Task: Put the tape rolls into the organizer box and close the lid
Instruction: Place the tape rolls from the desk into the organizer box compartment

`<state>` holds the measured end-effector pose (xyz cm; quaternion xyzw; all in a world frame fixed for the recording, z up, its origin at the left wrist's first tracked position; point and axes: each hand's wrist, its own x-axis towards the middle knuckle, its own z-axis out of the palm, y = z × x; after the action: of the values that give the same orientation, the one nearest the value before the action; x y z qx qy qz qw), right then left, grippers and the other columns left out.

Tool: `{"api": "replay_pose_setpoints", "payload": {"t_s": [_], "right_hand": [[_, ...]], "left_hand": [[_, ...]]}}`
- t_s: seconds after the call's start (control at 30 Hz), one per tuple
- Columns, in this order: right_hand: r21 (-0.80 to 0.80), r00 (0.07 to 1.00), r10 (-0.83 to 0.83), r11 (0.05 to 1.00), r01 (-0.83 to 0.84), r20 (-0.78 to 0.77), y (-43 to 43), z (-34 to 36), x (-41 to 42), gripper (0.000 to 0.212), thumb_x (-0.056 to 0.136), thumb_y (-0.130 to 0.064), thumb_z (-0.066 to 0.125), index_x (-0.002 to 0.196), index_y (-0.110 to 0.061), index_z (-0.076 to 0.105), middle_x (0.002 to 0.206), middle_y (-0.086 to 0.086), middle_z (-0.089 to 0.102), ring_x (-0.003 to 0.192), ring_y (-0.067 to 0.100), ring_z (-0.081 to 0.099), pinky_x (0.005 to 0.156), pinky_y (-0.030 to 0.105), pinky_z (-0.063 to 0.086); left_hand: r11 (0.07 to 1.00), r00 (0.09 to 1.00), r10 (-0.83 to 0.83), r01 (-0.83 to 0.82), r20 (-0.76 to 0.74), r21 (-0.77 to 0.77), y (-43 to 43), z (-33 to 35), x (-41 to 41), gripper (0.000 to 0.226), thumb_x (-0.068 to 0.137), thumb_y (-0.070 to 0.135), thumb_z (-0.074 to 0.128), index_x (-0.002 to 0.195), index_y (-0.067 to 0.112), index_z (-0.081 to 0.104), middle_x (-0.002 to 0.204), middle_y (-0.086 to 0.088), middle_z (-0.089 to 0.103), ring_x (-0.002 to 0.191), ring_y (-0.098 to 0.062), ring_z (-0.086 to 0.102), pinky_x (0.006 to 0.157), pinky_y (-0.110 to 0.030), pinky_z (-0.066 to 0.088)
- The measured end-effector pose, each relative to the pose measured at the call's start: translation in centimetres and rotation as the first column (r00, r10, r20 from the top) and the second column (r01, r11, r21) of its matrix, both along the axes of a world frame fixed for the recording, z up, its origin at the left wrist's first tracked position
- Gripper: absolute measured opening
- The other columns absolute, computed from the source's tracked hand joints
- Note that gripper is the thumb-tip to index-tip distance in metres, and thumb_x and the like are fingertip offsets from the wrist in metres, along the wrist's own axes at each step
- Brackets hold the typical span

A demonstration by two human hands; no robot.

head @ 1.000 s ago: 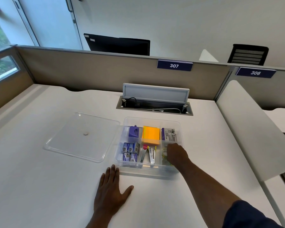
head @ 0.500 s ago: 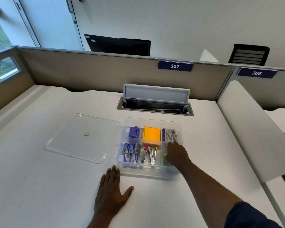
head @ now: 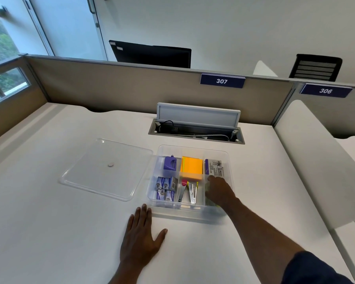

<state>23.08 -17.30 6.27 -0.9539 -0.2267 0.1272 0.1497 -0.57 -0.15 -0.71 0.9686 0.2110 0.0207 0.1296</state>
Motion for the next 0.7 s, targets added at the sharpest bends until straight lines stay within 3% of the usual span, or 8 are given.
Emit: {"api": "replay_pose_setpoints", "payload": {"t_s": [0.4, 0.7], "right_hand": [[-0.002, 0.999, 0.03, 1.0, -0.03, -0.029, -0.3, 0.1, -0.1, 0.049, 0.084, -0.015, 0.068, 0.128, -0.004, 0.048, 0.133, 0.019, 0.056, 0.123, 0.033, 0.054, 0.108, 0.042, 0.044], [0.008, 0.999, -0.031, 0.999, 0.032, -0.025, -1.2, 1.4, 0.1, 0.052, 0.082, -0.028, 0.067, 0.125, -0.006, 0.047, 0.127, 0.019, 0.057, 0.114, 0.034, 0.057, 0.095, 0.04, 0.051]], "left_hand": [[1.0, 1.0, -0.001, 0.001, 0.001, -0.011, 0.0, 0.0, 0.0, 0.088, 0.083, 0.07, 0.033, 0.146, 0.008, 0.028, 0.155, -0.01, 0.027, 0.143, -0.024, 0.022, 0.114, -0.025, -0.008], [1.0, 1.0, 0.004, -0.004, 0.018, 0.017, 0.0, -0.2, 0.0, 0.09, 0.083, 0.071, 0.029, 0.148, 0.01, 0.019, 0.158, -0.007, 0.015, 0.146, -0.021, 0.011, 0.113, -0.024, -0.012]]}}
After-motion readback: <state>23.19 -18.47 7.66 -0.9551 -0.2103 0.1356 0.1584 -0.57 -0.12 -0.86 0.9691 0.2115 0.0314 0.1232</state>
